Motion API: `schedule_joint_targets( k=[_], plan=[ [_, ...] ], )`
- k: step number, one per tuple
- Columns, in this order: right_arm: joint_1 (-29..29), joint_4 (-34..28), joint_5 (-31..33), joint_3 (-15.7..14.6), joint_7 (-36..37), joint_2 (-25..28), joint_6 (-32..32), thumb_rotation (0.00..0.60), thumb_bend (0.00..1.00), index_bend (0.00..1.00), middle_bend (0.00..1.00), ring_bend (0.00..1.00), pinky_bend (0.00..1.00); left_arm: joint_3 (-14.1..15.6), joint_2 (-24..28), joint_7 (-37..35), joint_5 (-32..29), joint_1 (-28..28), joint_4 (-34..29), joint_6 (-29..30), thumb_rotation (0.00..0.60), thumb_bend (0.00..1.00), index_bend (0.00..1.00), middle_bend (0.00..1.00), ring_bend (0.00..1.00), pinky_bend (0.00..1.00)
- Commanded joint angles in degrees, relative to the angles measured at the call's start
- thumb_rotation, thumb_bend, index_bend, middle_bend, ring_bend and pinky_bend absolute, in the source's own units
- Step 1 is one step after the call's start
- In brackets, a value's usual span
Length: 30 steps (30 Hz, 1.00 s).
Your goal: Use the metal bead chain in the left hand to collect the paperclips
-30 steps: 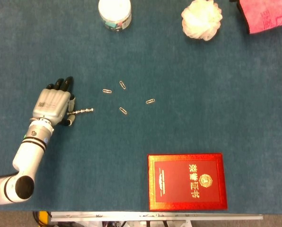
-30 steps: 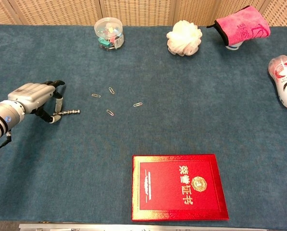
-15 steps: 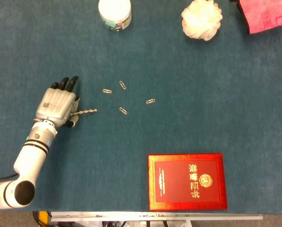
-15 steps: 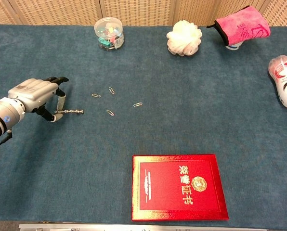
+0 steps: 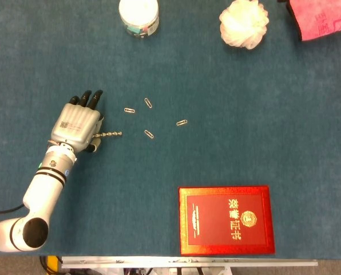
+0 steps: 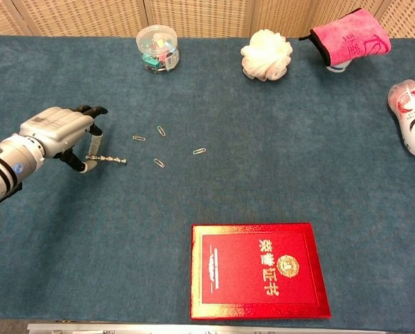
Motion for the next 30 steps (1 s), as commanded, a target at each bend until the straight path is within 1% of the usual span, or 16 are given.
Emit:
schedule_joint_targets(
  k=[1,22,30],
  plan=[
    [-0.02,-0.02,-0.01,0.00,0.16,0.09,0.01,0.600,0.00,0.27,0.32,0.23,0.46,0.05,-0.09,0.47,-0.14,-0.33,-0.38,0.28,0.600,0.35,0.56,0.05,0.00,0.15],
    [0.15,0.00,-0.04,-0.06,0.17,0.04,-0.36,0.600,0.00,0.27,0.32,0.23,0.46,0.08,0.12,2.28,0.76,-2.18,-4.65,2.43,0.600,0.35,0.56,0.06,0.00,0.15],
    [0.07,-0.05,-0.12,-0.06,0.39,0.16,-0.19,0.600,0.00,0.27,0.32,0.23,0.46,-0.62,-1.16,2.61,-0.15,-3.46,-4.04,1.94,0.600,0.35,0.57,0.06,0.00,0.15]
  ],
)
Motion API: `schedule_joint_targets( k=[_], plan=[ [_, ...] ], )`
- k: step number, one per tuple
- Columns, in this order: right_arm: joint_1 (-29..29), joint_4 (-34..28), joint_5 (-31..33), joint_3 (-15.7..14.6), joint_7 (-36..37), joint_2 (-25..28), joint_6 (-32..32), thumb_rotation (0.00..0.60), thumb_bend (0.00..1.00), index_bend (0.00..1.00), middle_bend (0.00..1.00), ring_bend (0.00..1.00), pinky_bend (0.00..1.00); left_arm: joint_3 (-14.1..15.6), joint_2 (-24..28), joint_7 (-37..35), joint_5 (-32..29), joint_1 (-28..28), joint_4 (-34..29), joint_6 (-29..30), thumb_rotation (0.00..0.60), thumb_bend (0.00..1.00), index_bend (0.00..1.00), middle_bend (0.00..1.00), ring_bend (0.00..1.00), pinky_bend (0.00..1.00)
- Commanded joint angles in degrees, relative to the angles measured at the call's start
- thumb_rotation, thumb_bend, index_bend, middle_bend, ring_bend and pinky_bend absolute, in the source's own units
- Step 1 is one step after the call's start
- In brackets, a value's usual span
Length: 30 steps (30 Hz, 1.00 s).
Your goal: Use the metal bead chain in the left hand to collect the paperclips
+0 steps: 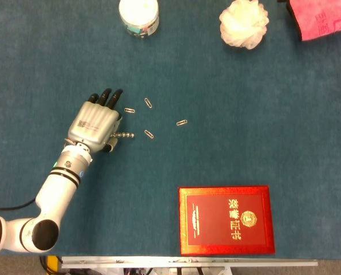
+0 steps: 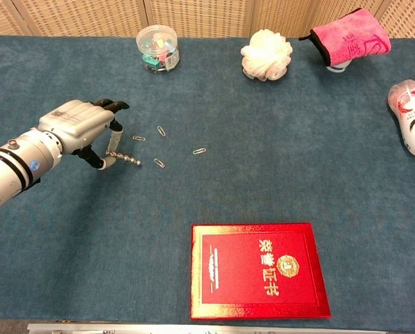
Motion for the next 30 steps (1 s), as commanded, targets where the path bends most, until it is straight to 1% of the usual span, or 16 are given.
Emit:
schedule_joint_targets(
  k=[1,13,30],
  plan=[
    [-0.04,-0.02,-0.03,0.01,0.11,0.06,0.10,0.600,0.00,0.27,0.32,0.23,0.46,-0.15,-0.36,-0.05,-0.09,-0.28,0.26,-0.08,0.600,0.35,0.57,0.06,0.00,0.15],
    [-0.09,-0.07,-0.12,0.00,0.30,0.17,0.20,0.600,0.00,0.27,0.32,0.23,0.46,-0.76,-1.73,-0.01,-0.74,-1.69,0.54,-0.27,0.600,0.35,0.57,0.06,0.00,0.15],
    [-0.14,-0.04,-0.13,-0.04,0.61,0.32,0.21,0.600,0.00,0.27,0.32,0.23,0.46,-1.18,-3.65,0.21,-2.60,-3.31,2.63,-0.40,0.600,0.35,0.57,0.06,0.00,0.16]
  ],
)
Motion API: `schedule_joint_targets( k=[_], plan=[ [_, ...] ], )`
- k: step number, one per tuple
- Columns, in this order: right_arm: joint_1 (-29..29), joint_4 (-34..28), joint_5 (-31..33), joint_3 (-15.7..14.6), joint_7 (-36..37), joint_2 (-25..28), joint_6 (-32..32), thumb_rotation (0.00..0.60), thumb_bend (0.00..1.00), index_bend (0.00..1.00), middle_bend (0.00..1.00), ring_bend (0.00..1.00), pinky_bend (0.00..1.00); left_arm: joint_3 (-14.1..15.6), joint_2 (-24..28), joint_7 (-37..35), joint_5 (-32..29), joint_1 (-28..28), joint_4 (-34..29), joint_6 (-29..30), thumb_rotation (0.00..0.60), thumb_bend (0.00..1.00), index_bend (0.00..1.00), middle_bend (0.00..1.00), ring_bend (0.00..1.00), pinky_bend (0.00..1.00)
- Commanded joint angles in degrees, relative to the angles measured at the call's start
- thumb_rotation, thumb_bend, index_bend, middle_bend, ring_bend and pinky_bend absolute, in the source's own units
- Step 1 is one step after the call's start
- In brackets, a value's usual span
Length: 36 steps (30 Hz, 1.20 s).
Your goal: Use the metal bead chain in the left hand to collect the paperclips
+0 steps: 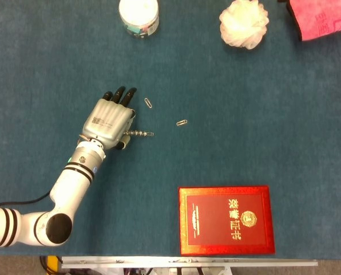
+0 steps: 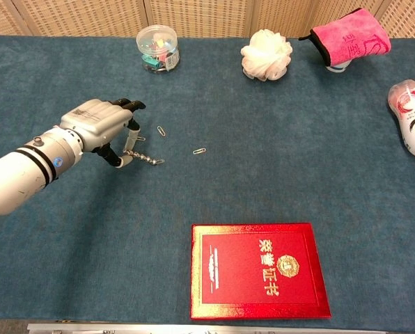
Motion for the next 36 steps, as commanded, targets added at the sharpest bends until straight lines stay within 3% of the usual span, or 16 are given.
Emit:
schedule_joint_targets(
  k=[1,36],
  plan=[
    [-0.02,0.02,-0.02,-0.02,0.03,0.01,0.01,0.600,0.00,0.27,0.32,0.23,0.46,-0.20,0.05,-0.03,-0.12,-0.16,0.05,0.21,0.600,0.35,0.57,0.06,0.00,0.16],
    [0.30,0.12,0.36,0.06,0.42,0.06,-0.73,0.600,0.00,0.27,0.32,0.23,0.46,-3.00,0.54,-1.76,-6.01,-2.24,5.52,-0.82,0.600,0.35,0.57,0.07,0.01,0.17]
  ],
)
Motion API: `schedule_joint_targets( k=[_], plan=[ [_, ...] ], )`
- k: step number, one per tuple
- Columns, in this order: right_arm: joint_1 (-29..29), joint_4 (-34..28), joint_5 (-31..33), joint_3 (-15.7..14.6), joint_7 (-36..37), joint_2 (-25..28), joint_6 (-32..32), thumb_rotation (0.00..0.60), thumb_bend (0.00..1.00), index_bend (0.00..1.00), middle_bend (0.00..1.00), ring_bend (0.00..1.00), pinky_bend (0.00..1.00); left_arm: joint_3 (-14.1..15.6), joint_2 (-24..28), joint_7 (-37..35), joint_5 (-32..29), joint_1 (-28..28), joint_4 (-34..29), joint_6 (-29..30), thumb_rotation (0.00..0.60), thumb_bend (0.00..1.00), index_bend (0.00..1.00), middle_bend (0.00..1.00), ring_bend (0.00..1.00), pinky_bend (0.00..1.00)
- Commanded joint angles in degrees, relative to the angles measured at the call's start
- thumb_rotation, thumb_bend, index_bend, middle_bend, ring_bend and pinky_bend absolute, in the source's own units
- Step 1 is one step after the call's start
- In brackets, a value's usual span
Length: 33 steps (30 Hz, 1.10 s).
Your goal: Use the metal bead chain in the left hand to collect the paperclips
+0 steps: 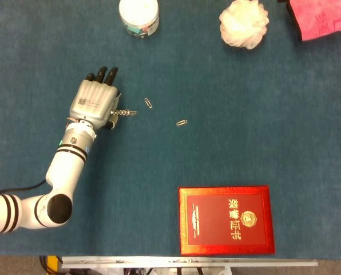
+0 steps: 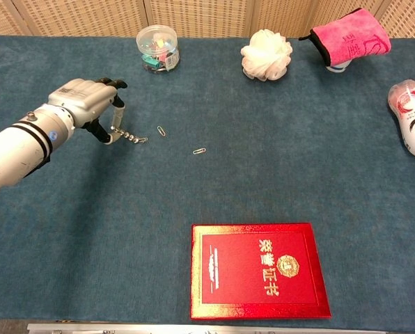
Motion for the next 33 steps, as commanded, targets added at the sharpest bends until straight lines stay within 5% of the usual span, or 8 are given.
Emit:
schedule_joint_targets(
  k=[1,17,33],
  plan=[
    [0.02,-0.01,-0.01,0.01,-0.03,-0.01,-0.01,0.600,0.00,0.27,0.32,0.23,0.46,-0.11,-0.08,-0.10,-0.01,-0.14,-0.26,0.00,0.600,0.35,0.57,0.07,0.01,0.17],
    [-0.14,-0.12,-0.28,-0.10,0.57,0.31,0.29,0.600,0.00,0.27,0.32,0.23,0.46,-2.19,-2.86,-0.33,-0.48,-3.01,2.44,-0.91,0.600,0.35,0.57,0.07,0.01,0.18],
    [0.00,-0.16,-0.57,-0.30,0.11,0.09,0.09,0.600,0.00,0.27,0.32,0.23,0.46,-2.86,-2.18,0.91,0.28,-4.34,-1.57,1.00,0.600,0.35,0.57,0.08,0.01,0.18]
  ],
)
